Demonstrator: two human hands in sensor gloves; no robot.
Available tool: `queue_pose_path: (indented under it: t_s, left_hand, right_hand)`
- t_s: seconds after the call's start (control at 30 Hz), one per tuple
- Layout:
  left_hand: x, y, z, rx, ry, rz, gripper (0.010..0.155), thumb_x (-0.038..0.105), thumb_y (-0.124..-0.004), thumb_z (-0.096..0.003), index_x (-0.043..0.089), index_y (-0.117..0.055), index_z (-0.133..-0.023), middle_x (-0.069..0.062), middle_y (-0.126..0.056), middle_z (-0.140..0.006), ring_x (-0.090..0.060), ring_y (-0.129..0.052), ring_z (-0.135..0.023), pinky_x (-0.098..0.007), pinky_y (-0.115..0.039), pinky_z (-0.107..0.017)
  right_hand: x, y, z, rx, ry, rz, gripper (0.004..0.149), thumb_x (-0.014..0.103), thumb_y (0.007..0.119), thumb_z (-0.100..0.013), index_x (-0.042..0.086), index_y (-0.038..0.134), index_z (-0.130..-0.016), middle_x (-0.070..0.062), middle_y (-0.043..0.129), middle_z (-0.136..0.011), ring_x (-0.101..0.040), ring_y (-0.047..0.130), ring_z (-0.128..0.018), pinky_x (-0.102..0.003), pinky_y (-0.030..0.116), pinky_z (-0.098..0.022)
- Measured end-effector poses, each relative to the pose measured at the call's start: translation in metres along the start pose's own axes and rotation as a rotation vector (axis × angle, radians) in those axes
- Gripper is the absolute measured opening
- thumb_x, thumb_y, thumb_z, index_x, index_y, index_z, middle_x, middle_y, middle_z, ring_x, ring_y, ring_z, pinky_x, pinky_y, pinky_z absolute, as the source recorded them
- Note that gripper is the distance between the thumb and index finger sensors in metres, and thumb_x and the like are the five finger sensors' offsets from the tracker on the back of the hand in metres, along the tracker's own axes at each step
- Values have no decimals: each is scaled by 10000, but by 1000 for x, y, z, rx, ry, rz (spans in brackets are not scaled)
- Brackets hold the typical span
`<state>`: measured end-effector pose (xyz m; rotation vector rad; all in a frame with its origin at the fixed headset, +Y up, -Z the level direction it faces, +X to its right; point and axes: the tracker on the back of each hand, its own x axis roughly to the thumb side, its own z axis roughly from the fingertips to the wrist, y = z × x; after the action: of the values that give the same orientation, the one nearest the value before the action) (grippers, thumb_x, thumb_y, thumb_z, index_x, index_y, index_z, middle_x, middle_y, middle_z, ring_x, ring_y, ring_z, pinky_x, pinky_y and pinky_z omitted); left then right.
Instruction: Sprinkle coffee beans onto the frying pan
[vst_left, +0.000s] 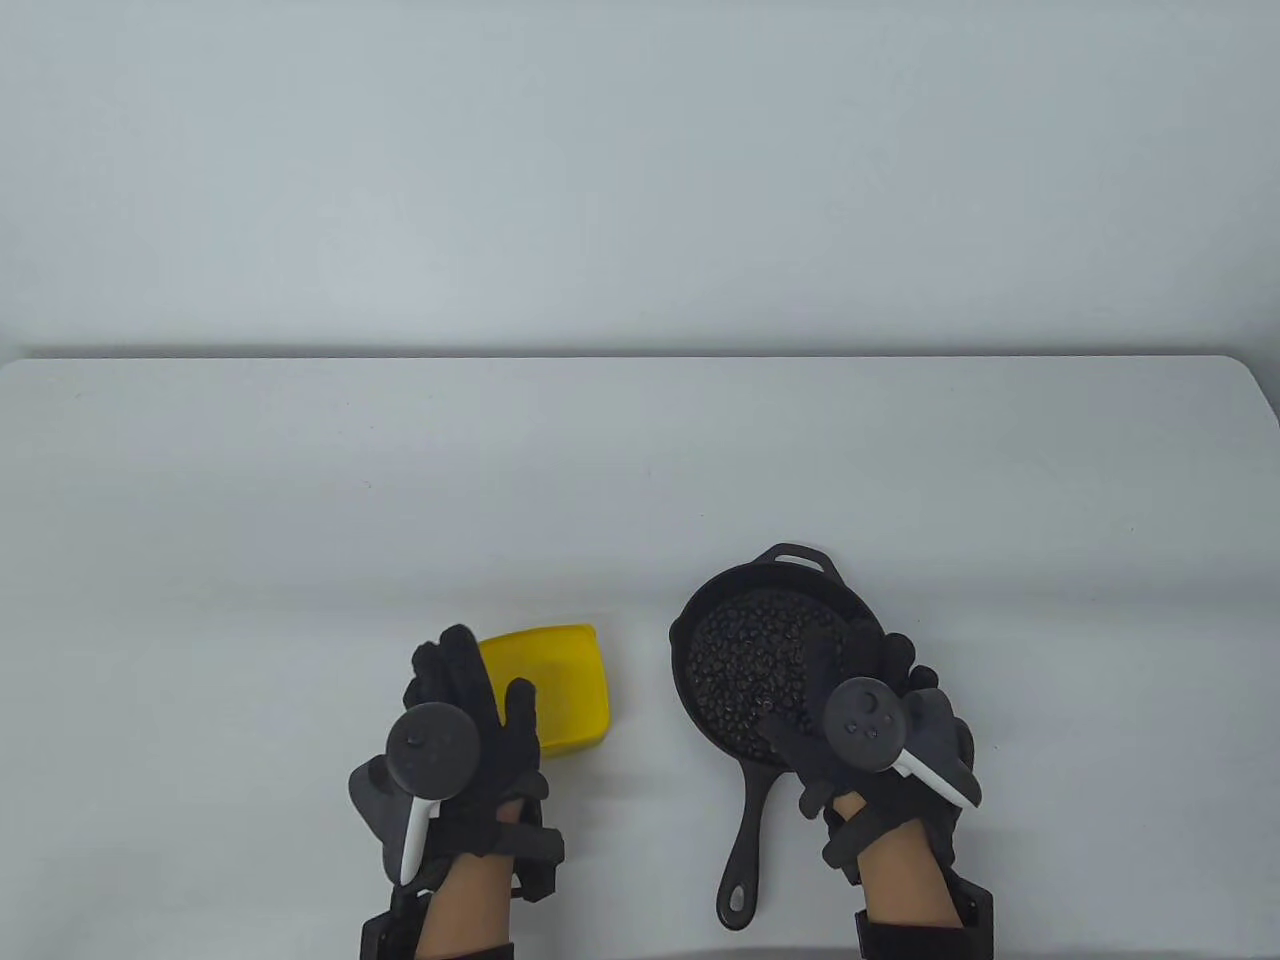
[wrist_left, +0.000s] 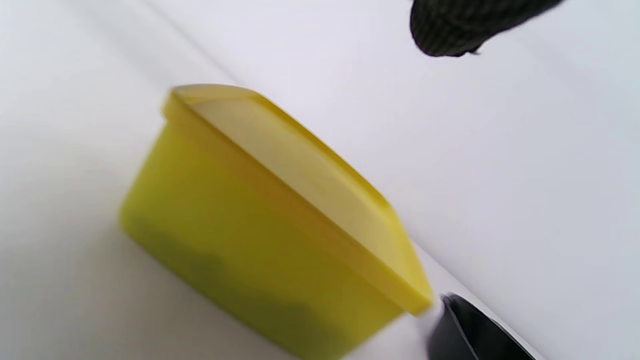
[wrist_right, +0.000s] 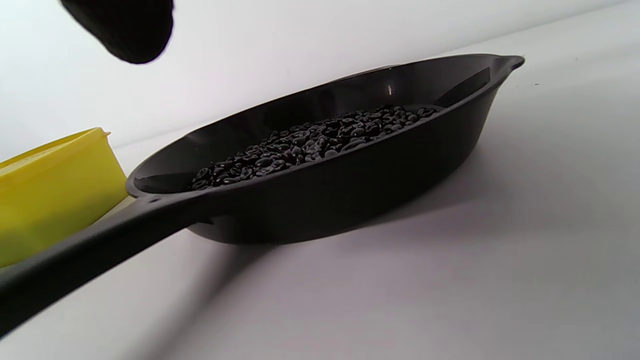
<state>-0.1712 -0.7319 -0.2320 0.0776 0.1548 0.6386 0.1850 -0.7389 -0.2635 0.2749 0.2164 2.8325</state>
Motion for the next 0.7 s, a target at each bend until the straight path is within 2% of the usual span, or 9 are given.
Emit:
queue_pose_path:
  t_s: [0.1,0.2,0.37,0.7]
  left_hand:
    - [22,-9,6,-29,-147,-100,792,669,-650,-487,573,-83,-1031,184,25,-1160,-199,15,-1159,-512,-41,-817]
    - [33,-23,9,-84,-197,-177,798,696,-617,-468,547,-86,-1045,191,62,-1147,-172,102,-1127,-488,40,-773]
    - [38,-35,8,-149,-174,-208,787,699,-609,-456,507,-145,-1062,169,13,-1145,-182,79,-1108,-480,27,-746]
    - [24,-32,5,-183,-105,-142,771,687,-597,-460,470,-187,-1075,121,-29,-1149,-218,57,-1092,-486,13,-732]
  right_hand:
    - [2,-1,2,-16,-14,5,871,596,627,-597,101,91,-1073,-201,-119,-966,-511,-122,-815,-598,-47,-440]
    - [4,-3,4,-33,-25,21,869,595,625,-597,100,94,-1075,-204,-117,-968,-513,-121,-816,-599,-47,-440]
    - [5,-6,5,-60,-40,17,866,593,623,-598,97,100,-1078,-206,-113,-970,-515,-118,-817,-599,-46,-441]
    - [11,-5,6,-67,-69,5,861,591,616,-599,90,106,-1079,-210,-107,-972,-517,-112,-818,-601,-42,-443]
